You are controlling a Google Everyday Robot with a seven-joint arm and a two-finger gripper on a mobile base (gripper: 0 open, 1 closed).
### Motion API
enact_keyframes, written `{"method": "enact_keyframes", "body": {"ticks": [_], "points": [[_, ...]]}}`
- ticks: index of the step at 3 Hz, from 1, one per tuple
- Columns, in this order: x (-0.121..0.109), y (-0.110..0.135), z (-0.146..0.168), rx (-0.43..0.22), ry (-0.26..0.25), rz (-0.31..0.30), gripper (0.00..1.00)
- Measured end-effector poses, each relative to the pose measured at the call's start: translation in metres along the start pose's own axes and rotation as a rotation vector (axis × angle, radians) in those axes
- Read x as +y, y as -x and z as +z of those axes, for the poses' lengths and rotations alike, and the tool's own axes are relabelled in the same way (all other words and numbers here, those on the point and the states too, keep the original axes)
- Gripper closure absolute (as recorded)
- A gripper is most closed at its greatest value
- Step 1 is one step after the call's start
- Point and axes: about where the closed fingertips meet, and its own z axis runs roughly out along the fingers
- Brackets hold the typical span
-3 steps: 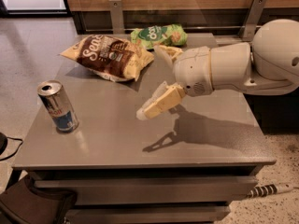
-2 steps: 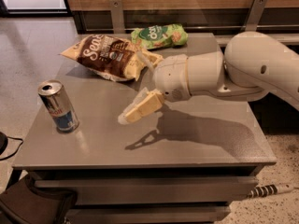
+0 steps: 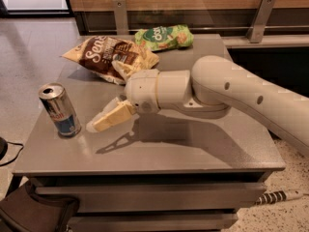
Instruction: Knock redbull can over
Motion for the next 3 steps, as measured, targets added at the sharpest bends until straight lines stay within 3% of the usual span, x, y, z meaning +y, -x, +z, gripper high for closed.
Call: {"method": "enact_keyframes", "body": {"ticks": [1, 3], "points": [[0.009, 0.006, 0.017, -0.062, 0.007, 0.021, 0.0], [0.037, 0.005, 0.026, -0.095, -0.025, 0.068, 0.0]]}}
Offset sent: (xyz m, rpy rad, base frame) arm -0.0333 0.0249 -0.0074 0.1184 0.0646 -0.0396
